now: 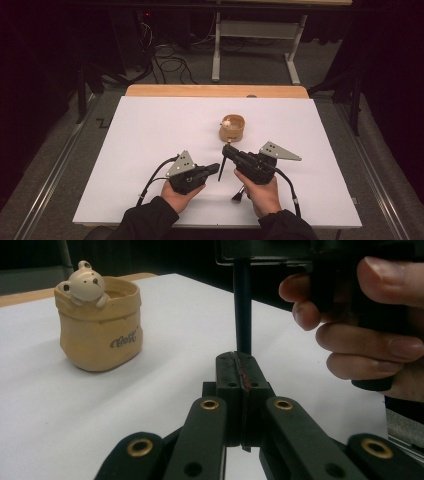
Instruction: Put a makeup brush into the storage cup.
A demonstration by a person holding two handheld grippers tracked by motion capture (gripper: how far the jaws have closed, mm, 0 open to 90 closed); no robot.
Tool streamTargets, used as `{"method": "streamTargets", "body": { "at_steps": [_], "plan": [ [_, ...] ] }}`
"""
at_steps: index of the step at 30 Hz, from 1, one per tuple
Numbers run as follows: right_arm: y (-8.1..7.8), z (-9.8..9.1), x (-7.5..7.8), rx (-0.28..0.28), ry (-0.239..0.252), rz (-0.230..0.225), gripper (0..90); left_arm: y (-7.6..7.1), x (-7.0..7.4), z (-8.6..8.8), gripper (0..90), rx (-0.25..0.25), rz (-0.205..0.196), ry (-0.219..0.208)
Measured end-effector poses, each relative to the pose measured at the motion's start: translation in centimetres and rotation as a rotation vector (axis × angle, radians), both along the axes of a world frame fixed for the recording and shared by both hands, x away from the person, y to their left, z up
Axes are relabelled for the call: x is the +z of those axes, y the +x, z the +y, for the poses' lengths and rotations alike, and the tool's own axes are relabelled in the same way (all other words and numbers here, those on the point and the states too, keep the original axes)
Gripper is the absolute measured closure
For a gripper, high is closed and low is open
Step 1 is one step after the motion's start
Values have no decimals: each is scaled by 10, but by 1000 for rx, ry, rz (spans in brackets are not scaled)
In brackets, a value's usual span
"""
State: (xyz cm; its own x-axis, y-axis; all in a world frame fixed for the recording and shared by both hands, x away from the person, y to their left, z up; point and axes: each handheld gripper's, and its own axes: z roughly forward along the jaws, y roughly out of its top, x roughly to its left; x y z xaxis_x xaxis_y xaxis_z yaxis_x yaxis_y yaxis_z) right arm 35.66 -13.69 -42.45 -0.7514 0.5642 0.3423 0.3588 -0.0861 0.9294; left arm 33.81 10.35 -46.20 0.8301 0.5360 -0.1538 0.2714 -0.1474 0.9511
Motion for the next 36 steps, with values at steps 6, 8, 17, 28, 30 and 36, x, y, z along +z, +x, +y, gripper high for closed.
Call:
{"method": "streamTargets", "body": {
  "at_steps": [6,8,17,28,30,36],
  "plan": [
    [-1,0,1,-1,-9,-19,855,0,1,1,900,3,-1,0],
    [-1,-1,2,-5,-11,-23,855,0,1,1,900,5,-4,0],
    [-2,-5,5,-28,-42,-56,855,2,3,6,900,31,-2,2],
    [-4,-13,9,-67,-87,-115,855,1,9,11,893,57,3,20],
    [-4,-14,10,-74,-95,-121,855,2,9,13,891,64,3,25],
    [-3,-16,10,-87,-113,-138,855,7,11,22,854,96,3,63]
  ]
}}
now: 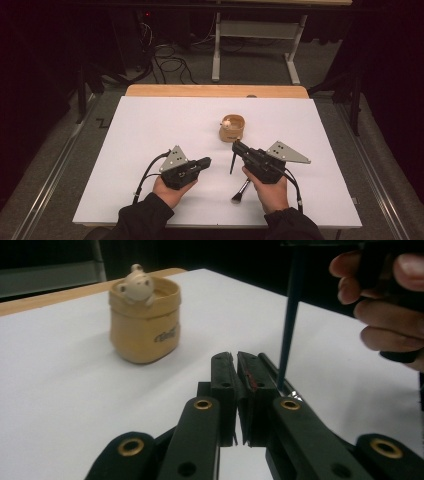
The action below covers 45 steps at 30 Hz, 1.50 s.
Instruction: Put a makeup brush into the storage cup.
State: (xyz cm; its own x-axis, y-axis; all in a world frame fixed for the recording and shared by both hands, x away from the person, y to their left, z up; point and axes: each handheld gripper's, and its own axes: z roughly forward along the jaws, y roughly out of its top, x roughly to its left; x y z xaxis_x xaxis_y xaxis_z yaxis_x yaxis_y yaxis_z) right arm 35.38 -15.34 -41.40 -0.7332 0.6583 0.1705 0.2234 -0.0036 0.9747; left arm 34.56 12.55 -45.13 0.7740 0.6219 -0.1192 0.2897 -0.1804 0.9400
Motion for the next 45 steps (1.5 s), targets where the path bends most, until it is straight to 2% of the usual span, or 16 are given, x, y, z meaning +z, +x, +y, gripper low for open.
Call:
{"method": "streamTargets", "body": {
  "at_steps": [11,20,23,30,34,36,41,45],
  "plan": [
    [0,-4,1,-29,-37,-33,855,0,7,30,664,59,-20,65],
    [0,-8,2,-49,-47,-46,854,-3,2,55,516,92,-25,82],
    [1,-11,2,-56,-47,-48,854,-5,-3,63,466,100,-30,100],
    [2,-15,2,-82,-67,-60,854,-4,-14,76,371,133,2,70],
    [3,-18,2,-95,-75,-64,853,-3,-19,79,367,141,14,80],
    [3,-20,2,-102,-77,-66,854,-2,-20,80,353,141,25,67],
    [4,-25,2,-123,-82,-71,853,-4,-19,79,327,142,20,42],
    [5,-27,1,-132,-87,-71,854,-6,-17,77,290,143,4,48]
  ]
}}
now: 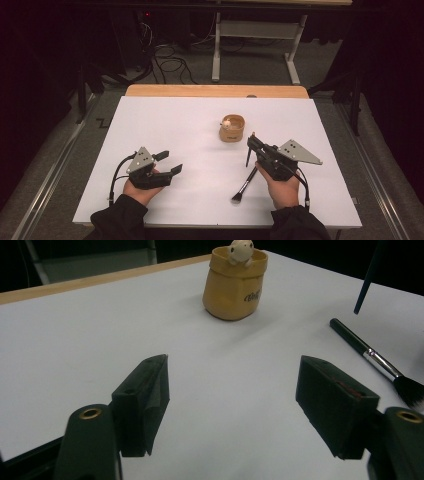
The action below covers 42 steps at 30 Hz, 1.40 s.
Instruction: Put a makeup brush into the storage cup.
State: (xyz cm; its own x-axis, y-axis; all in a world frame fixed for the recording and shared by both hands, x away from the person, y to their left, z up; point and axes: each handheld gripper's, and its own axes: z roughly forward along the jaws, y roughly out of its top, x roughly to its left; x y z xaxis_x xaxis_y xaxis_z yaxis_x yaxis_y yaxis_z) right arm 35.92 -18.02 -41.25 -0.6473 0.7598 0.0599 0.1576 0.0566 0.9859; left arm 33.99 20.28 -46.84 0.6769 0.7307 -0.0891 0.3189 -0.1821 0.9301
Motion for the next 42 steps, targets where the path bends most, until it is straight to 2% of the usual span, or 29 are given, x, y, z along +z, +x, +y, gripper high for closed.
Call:
{"method": "streamTargets", "body": {
  "at_steps": [9,13,20,29,36,42],
  "plan": [
    [5,3,1,-27,-7,-3,853,0,2,2,259,-8,-1,-16],
    [13,7,3,-39,-4,6,854,1,2,2,207,-16,15,-11],
    [27,10,9,-59,-11,19,854,0,4,3,176,-20,3,-26],
    [45,9,16,-100,1,29,852,0,2,0,132,-43,10,-18],
    [56,11,23,-114,-10,19,853,0,3,2,78,-12,10,-15],
    [64,16,31,-116,-17,12,853,0,4,1,41,-10,15,-15]
  ]
}}
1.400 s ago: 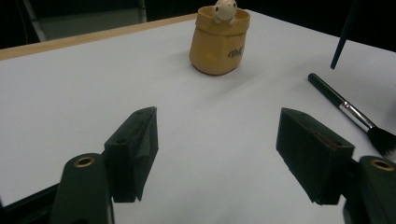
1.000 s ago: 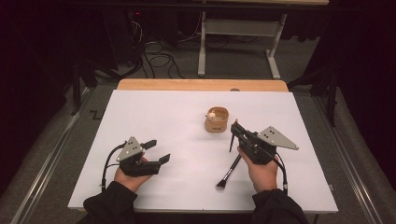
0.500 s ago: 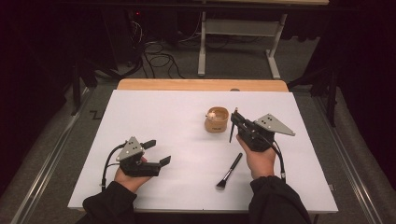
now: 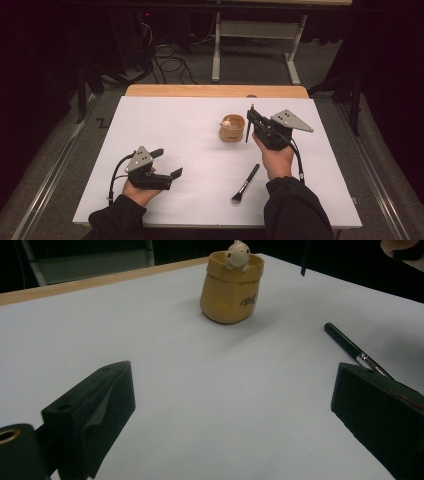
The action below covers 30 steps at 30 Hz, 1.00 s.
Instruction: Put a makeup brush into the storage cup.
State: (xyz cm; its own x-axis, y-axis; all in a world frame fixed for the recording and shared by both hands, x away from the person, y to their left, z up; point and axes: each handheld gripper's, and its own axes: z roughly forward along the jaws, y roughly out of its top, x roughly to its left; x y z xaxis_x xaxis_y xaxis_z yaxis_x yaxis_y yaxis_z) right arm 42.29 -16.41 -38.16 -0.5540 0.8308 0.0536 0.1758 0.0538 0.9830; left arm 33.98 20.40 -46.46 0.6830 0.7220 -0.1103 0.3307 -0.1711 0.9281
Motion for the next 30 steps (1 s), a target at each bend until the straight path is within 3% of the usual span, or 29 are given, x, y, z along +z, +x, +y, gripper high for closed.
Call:
{"method": "streamTargets", "body": {
  "at_steps": [4,17,24,30],
  "plan": [
    [7,5,7,2,-10,-5,853,0,-1,-2,2,2,6,8],
    [24,24,22,7,-29,-24,853,0,-1,-1,2,-2,0,7],
    [38,31,23,-11,-47,-26,852,0,0,0,2,2,-4,2],
    [53,35,16,-34,-54,-1,852,-1,0,1,2,1,-6,-2]
  ]
}}
